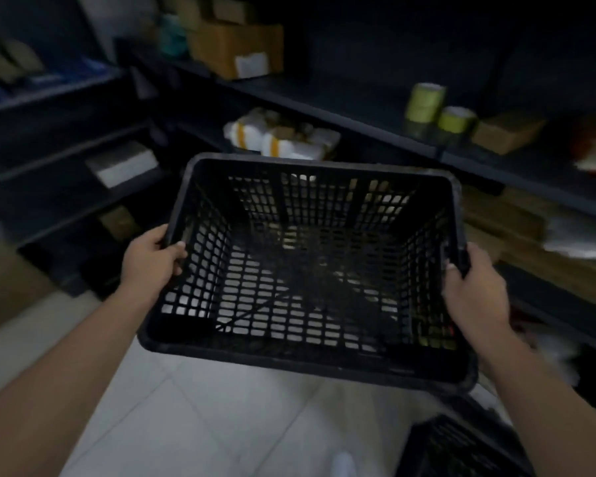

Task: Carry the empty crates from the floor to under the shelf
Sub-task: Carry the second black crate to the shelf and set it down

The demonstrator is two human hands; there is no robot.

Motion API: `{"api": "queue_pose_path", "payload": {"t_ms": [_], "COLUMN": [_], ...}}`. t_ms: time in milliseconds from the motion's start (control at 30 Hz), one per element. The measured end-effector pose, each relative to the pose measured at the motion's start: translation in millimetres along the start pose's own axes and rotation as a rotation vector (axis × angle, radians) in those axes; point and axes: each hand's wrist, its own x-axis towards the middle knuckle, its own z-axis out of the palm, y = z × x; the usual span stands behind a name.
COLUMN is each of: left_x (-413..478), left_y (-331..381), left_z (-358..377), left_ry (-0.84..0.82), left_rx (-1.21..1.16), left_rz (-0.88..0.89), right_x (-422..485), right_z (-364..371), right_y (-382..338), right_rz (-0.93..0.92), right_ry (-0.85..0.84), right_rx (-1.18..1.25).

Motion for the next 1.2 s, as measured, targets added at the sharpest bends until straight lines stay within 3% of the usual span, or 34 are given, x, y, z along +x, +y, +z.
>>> {"api": "queue_pose_path", "payload": {"t_ms": [267, 500, 833, 1200], "left_x": [45, 106, 279, 482], "left_y": [-39, -105, -197, -294], "left_z": [-118, -221, -332, -335], "left_ry": [0.356, 0.609, 0.660, 0.728], "left_rx": [0.019, 0.030, 0.111, 0.085], "left_rz": [-0.110, -0.231, -0.351, -0.499], "right_x": [98, 125, 139, 233], "right_z": [155, 317, 520, 754], "right_y": [-156, -307, -476, -579], "right_rz": [-0.310, -0.451, -0.483, -0.558], "right_ry": [-0.257, -0.444, -0.553, -0.667], "right_rx": [0.163, 0.095, 0.039, 0.008]}}
